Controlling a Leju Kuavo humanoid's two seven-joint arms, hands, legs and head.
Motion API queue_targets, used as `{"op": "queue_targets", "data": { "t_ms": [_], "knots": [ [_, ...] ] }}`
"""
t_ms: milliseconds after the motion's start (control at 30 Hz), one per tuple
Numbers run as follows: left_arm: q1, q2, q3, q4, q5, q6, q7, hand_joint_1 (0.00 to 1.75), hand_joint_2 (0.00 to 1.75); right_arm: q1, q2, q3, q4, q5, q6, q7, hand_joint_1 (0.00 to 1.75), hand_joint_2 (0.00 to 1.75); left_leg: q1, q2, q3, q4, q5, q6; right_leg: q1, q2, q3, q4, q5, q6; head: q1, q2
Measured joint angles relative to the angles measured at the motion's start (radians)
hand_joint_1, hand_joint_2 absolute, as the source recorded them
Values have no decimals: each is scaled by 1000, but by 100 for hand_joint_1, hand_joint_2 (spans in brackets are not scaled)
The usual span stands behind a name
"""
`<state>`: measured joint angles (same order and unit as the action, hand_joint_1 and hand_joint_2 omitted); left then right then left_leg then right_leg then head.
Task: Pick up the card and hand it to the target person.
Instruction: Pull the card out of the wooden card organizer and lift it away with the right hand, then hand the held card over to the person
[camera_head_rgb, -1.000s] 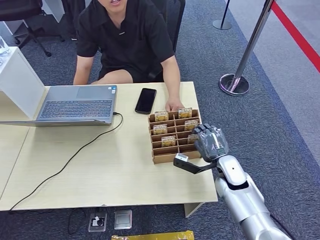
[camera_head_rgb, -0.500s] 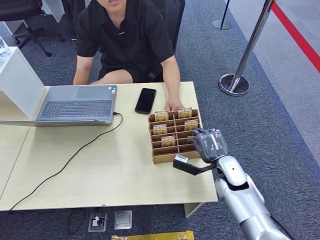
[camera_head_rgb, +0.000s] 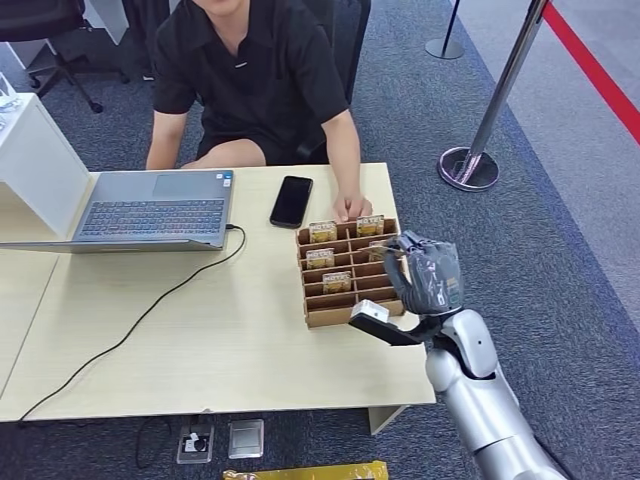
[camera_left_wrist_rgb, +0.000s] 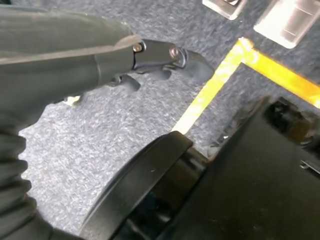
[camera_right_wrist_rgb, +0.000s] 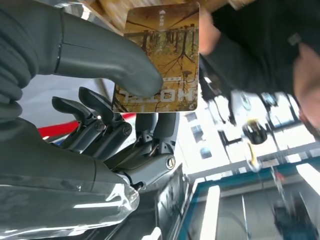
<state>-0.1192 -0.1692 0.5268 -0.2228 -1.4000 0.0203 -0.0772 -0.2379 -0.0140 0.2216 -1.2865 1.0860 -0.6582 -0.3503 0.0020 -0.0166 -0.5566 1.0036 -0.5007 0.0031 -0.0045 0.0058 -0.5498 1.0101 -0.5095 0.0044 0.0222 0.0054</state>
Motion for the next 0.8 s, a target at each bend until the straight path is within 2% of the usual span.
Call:
{"op": "queue_targets", "data": {
  "t_ms": [133,300,633,700,733,767,800],
  "knots": [
    [-12,0,0,0,5,4,0,0,175,-12,20,16,-47,-75,-27,-46,175,175,0,0,0,0,0,0,0,0,0,0,0,0,1,0],
    [-19,0,0,0,11,8,-1,0,175,-50,48,65,-51,-75,-15,-40,175,175,0,0,0,0,0,0,0,0,0,0,0,0,1,0],
    [-21,0,-7,0,-6,2,-6,0,175,-152,105,151,80,-36,-22,-26,175,175,0,0,0,0,0,0,0,0,0,0,0,0,1,0],
    [-21,0,-11,0,-12,-2,-4,0,87,-169,116,163,111,-22,-27,-25,175,175,0,0,0,0,0,0,0,0,0,0,0,0,2,0],
    [-22,0,-13,0,-13,0,-3,0,44,-175,122,167,123,-12,-28,-24,162,175,0,0,0,0,0,0,0,0,0,0,0,0,2,0],
    [-21,0,-14,0,-12,3,-4,0,0,-179,127,171,134,-3,-28,-22,119,175,0,0,0,0,0,0,0,0,0,0,0,0,1,0],
    [-20,1,-15,0,-9,8,-6,0,0,-182,131,173,142,4,-29,-20,75,175,0,0,0,0,0,0,0,0,0,0,0,0,1,0]
  ]
}}
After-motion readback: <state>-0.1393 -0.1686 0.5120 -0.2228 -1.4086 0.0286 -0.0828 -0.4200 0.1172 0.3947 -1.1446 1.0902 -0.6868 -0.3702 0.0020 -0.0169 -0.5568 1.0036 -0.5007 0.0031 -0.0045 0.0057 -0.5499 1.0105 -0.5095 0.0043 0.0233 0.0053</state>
